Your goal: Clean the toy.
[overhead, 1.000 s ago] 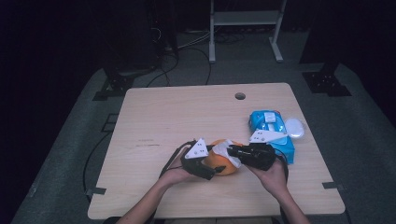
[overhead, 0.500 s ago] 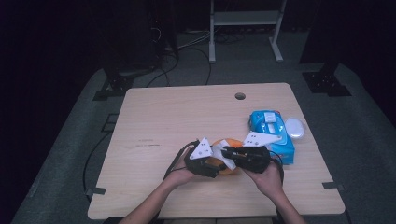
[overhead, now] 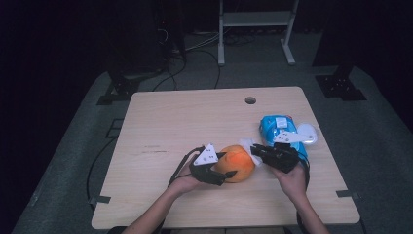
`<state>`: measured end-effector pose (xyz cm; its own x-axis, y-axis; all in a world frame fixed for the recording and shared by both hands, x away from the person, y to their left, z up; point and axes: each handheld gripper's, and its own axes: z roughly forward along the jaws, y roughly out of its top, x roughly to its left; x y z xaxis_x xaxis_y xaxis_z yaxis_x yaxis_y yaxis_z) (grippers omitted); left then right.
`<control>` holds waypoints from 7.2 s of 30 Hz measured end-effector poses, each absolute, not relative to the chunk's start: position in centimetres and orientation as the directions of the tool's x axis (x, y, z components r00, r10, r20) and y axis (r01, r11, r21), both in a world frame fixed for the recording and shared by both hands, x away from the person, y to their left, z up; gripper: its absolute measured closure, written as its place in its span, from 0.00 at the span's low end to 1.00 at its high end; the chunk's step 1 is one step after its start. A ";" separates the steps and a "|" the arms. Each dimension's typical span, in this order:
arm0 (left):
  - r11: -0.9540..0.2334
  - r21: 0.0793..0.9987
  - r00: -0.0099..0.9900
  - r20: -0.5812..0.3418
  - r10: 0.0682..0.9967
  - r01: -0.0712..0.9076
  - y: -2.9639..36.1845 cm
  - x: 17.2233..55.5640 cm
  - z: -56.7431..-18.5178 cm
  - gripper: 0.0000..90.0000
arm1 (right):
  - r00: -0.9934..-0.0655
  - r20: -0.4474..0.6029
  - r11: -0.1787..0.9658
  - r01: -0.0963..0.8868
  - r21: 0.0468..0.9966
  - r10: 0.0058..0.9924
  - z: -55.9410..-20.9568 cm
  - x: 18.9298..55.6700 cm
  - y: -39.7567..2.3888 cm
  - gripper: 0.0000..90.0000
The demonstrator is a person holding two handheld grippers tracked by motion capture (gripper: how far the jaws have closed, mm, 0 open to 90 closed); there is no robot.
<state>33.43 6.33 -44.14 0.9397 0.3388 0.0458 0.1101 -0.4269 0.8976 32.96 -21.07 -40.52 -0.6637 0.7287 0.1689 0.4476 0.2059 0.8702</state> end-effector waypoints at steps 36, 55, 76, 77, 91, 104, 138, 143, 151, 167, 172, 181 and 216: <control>-0.433 0.894 0.929 0.057 0.366 0.116 5.6 33.1 -44.1 0.33 | -0.775 0.181 0.245 0.398 0.884 0.606 -38.9 31.6 -17.6 0.88; -0.483 0.873 0.988 0.007 0.157 0.070 6.0 32.5 -43.1 0.31 | -0.770 0.174 0.315 0.441 0.841 0.613 -39.7 30.0 -20.0 0.87; -0.519 0.851 0.995 -0.053 0.081 0.088 4.4 34.7 -41.6 0.21 | -0.831 0.233 0.392 0.462 0.796 0.506 -42.1 27.7 -21.0 0.87; -0.528 0.845 0.996 -0.045 0.073 0.077 4.1 34.8 -41.8 0.20 | -0.830 0.231 0.393 0.461 0.796 0.507 -42.1 27.7 -21.1 0.87; -0.524 0.843 0.993 -0.094 0.076 0.120 4.7 34.9 -42.9 0.33 | -0.807 0.296 0.304 0.491 0.816 0.511 -41.8 27.8 -23.4 0.88; -0.524 0.847 0.995 -0.052 0.082 0.087 4.7 34.6 -42.8 0.25 | -0.775 0.334 0.267 0.531 0.804 0.536 -42.3 28.0 -24.7 0.88; -0.418 0.898 0.921 0.039 0.387 0.137 9.3 38.4 -38.5 0.66 | -0.751 0.372 0.140 0.520 0.843 0.546 -41.0 28.3 -26.1 0.87; -0.407 0.899 0.883 0.050 0.466 0.164 10.9 39.6 -39.1 0.65 | -0.741 0.366 0.154 0.529 0.835 0.562 -41.4 28.6 -26.3 0.87; -0.386 0.892 0.855 -0.002 0.518 0.235 12.1 40.4 -41.9 0.62 | -0.732 0.288 0.261 0.536 0.803 0.618 -42.5 28.7 -25.9 0.87; -0.373 0.900 0.863 -0.007 0.505 0.226 12.4 39.9 -40.6 0.47 | -0.719 0.204 0.355 0.544 0.760 0.664 -43.9 29.0 -25.8 0.77; -0.377 0.900 0.866 0.000 0.501 0.218 12.5 39.7 -40.0 0.42 | -0.718 0.218 0.346 0.549 0.761 0.661 -44.1 29.1 -26.1 0.72; -0.377 0.899 0.866 -0.007 0.499 0.225 13.0 39.2 -39.8 0.35 | -0.722 0.232 0.321 0.540 0.778 0.652 -43.8 29.1 -26.4 0.64; -0.350 0.890 0.829 -0.052 0.557 0.292 18.2 35.7 -41.4 0.21 | -0.694 0.221 0.286 0.535 0.795 0.685 -43.3 29.3 -27.3 0.49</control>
